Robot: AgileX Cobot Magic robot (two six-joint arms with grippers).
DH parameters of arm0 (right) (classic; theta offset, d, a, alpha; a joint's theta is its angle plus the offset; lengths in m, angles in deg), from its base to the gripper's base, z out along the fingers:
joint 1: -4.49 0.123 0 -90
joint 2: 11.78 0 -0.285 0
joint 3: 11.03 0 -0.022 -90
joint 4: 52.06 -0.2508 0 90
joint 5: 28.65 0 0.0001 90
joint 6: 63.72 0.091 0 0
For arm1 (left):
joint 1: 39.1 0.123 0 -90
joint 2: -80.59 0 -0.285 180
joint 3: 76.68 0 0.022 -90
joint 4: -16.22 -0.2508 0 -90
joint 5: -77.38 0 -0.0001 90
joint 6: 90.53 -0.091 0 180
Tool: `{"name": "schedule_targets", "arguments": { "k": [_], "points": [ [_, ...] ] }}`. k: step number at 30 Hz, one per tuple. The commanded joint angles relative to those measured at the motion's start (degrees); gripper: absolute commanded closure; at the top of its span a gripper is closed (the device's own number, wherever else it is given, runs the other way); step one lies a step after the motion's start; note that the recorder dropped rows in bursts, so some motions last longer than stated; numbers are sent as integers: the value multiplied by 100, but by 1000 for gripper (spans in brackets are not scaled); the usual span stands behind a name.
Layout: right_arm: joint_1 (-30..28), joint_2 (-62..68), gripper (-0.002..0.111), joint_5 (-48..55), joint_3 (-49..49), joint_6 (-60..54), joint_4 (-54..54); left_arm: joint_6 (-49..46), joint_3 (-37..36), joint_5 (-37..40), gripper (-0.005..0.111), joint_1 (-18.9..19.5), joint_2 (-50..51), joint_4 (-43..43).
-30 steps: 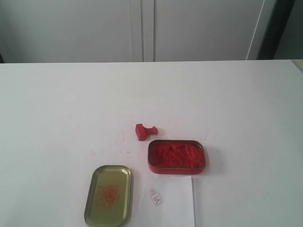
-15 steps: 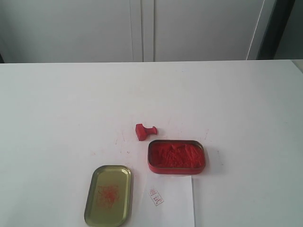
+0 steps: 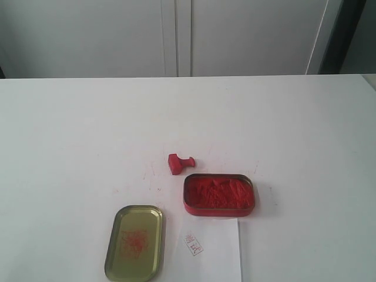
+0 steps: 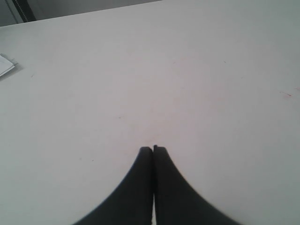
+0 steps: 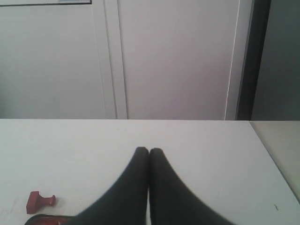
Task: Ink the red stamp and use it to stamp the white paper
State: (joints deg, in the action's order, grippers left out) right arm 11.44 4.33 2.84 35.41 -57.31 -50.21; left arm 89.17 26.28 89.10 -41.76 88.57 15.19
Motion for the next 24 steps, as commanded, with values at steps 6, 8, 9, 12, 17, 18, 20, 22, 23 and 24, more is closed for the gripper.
{"name": "schedule_targets", "arguments": {
  "k": [6, 8, 9, 12, 17, 18, 20, 22, 23, 24],
  "points": [
    [-8, -495, 108, -35, 37, -11, 70, -16, -19, -11, 107, 20, -20, 7],
    [-8, -627, 108, -150, 184, -11, 70, -16, -19, -11, 107, 20, -20, 7],
    [-8, -744, 108, -174, 375, -11, 70, -16, -19, -11, 107, 20, -20, 7],
    [-8, -832, 108, -174, 735, -11, 70, -16, -19, -11, 107, 20, -20, 7],
    [-8, -832, 108, -177, 1591, -11, 70, -16, -19, -11, 107, 20, -20, 7],
    [-8, -832, 108, -177, 1658, -11, 70, -16, -19, -11, 107, 20, -20, 7],
    [-8, -832, 108, -166, 1804, -11, 70, -16, -19, -11, 107, 20, -20, 7],
    [-8, -832, 108, -189, 1907, -11, 70, -16, -19, -11, 107, 20, -20, 7],
    [-8, -832, 108, -204, 1974, -11, 70, -16, -19, -11, 107, 20, -20, 7],
    [-8, -832, 108, -226, 2003, -11, 70, -16, -19, -11, 107, 20, -20, 7]
  ]
}}
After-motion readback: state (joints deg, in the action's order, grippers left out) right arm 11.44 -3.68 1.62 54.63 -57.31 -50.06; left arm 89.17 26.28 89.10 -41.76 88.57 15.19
